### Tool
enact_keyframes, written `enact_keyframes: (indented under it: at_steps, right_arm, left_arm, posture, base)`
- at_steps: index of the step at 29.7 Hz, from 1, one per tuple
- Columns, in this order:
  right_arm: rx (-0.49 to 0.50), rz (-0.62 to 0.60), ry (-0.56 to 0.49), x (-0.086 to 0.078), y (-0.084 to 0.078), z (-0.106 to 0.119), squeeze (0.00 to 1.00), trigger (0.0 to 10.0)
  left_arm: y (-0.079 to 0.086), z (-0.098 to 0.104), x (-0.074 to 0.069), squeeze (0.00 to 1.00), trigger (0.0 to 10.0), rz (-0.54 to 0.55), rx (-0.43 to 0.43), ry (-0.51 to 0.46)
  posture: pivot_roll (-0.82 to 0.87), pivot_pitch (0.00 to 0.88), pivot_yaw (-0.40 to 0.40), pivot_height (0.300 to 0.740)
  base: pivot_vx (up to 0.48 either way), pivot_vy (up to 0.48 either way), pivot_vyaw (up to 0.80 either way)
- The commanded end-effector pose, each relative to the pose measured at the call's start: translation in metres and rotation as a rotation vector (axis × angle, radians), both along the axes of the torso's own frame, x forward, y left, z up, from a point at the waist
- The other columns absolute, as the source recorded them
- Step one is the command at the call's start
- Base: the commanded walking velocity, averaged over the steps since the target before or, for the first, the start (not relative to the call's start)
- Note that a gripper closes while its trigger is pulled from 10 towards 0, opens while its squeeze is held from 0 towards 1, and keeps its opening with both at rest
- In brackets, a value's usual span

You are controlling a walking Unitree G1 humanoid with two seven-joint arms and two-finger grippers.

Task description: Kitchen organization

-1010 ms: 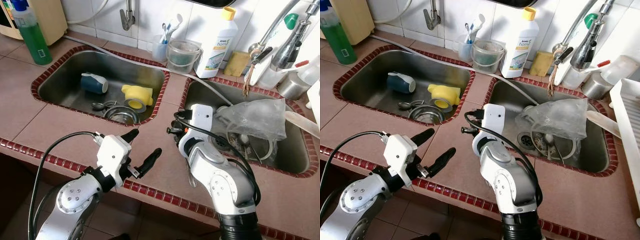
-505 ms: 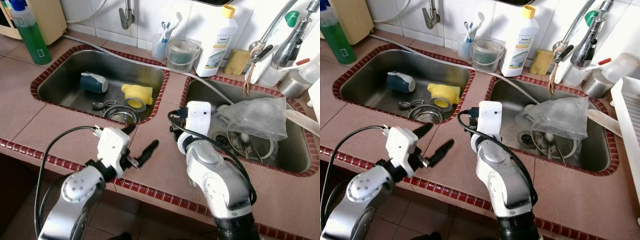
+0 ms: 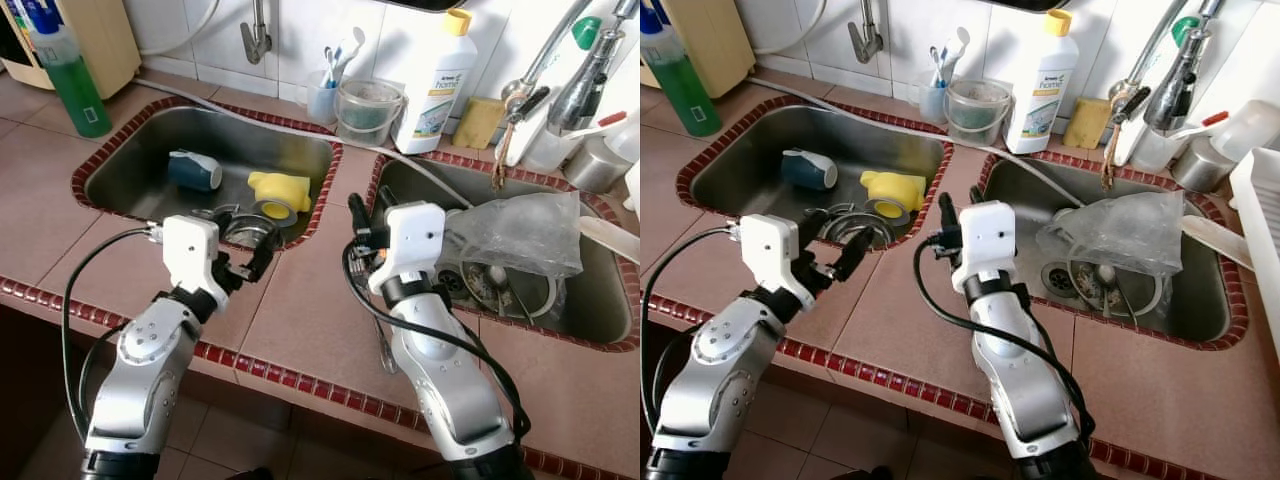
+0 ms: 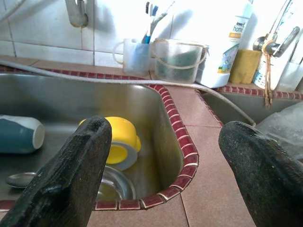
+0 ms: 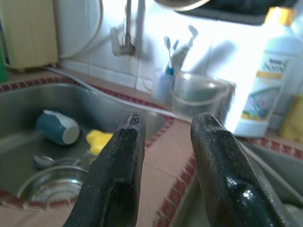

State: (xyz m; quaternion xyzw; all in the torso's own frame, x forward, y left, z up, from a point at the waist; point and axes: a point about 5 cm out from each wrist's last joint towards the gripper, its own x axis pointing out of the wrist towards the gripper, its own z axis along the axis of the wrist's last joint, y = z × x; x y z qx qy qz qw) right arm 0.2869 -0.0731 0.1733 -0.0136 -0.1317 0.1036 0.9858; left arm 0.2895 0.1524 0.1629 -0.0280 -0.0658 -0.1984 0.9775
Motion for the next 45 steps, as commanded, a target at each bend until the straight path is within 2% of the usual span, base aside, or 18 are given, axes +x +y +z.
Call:
enact_keyframes:
  at_steps: [1, 2, 3, 6, 20, 21, 22, 28, 45]
  right_arm:
    - [0.011, -0.001, -0.001, 0.0, -0.001, -0.002, 0.0, 10.0]
    - [0.022, 0.0, -0.006, -0.001, -0.003, -0.003, 0.99, 10.0]
    - [0.036, 0.008, -0.016, -0.001, -0.004, -0.004, 1.0, 10.0]
    - [0.056, 0.029, -0.028, -0.001, -0.005, -0.004, 1.0, 10.0]
    - [0.038, 0.026, -0.077, 0.005, -0.009, -0.002, 1.0, 10.0]
    - [0.035, 0.025, -0.077, 0.005, -0.009, -0.003, 0.56, 10.0]
    - [0.032, 0.024, -0.079, 0.006, -0.009, -0.003, 0.0, 10.0]
    - [0.004, -0.002, -0.105, 0.006, -0.017, -0.004, 0.0, 10.0]
    - [0.0, -0.007, -0.107, 0.006, -0.017, -0.005, 0.0, 10.0]
  left_arm:
    - [0.001, -0.004, -0.001, 0.0, 10.0, -0.001, -0.011, 0.009]
    - [0.001, -0.004, -0.001, 0.0, 10.0, 0.0, -0.013, 0.01]
    - [0.001, -0.005, -0.001, 0.0, 10.0, 0.002, -0.015, 0.009]
    - [0.0, -0.005, -0.001, 0.0, 10.0, 0.001, -0.021, 0.007]
    - [-0.002, -0.005, -0.001, 0.0, 10.0, 0.003, -0.037, -0.008]
    - [-0.002, -0.005, -0.002, 0.0, 10.0, 0.002, -0.038, -0.008]
    - [-0.002, -0.006, -0.002, 0.0, 10.0, 0.001, -0.039, -0.008]
    - [-0.002, -0.005, -0.002, 0.0, 10.0, -0.01, -0.043, -0.017]
    - [-0.001, -0.003, -0.001, 0.0, 10.0, -0.023, -0.037, -0.018]
  posture:
    - [-0.1, 0.075, -0.004, 0.74]
    - [-0.1, 0.074, -0.003, 0.74]
    - [-0.1, 0.071, -0.006, 0.74]
    - [-0.1, 0.066, -0.007, 0.74]
    - [-0.09, 0.043, -0.031, 0.74]
    - [-0.09, 0.042, -0.032, 0.74]
    - [-0.09, 0.04, -0.032, 0.74]
    - [-0.09, 0.036, -0.026, 0.74]
    - [-0.09, 0.042, -0.022, 0.74]
  base:
    - [0.0, 0.0, 0.0]
    - [0.0, 0.0, 0.0]
    - [0.0, 0.0, 0.0]
    - [0.0, 0.0, 0.0]
    - [0.0, 0.0, 0.0]
    - [0.0, 0.0, 0.0]
    - [0.0, 0.0, 0.0]
    - [0.0, 0.0, 0.0]
    - [0.0, 0.0, 0.0]
